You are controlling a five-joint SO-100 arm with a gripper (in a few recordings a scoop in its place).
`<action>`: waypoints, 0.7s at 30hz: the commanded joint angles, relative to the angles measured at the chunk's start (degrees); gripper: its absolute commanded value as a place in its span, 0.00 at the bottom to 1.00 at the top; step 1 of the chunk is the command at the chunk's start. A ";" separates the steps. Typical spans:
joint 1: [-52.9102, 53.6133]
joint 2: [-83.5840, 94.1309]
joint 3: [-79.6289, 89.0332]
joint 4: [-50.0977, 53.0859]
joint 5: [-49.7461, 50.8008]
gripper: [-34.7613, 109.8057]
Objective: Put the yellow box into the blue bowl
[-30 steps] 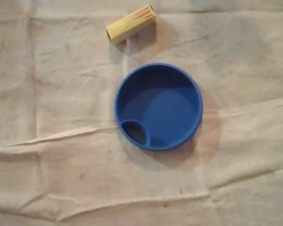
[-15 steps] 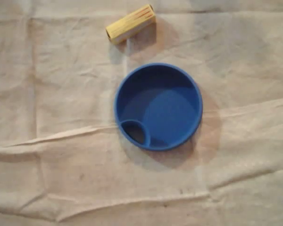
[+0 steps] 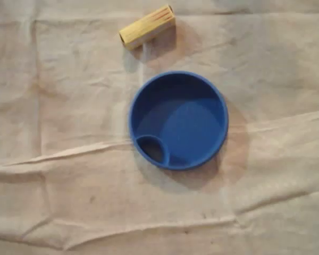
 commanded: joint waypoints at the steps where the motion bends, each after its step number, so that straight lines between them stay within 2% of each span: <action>1: 0.35 -7.73 -0.88 -0.35 -0.62 0.24; 4: 0.35 -14.68 -0.97 -0.35 -2.46 0.24; 9: 1.23 -23.99 -0.97 -0.44 -13.62 0.24; 21: 20.04 -31.73 -0.97 -0.79 -37.00 0.24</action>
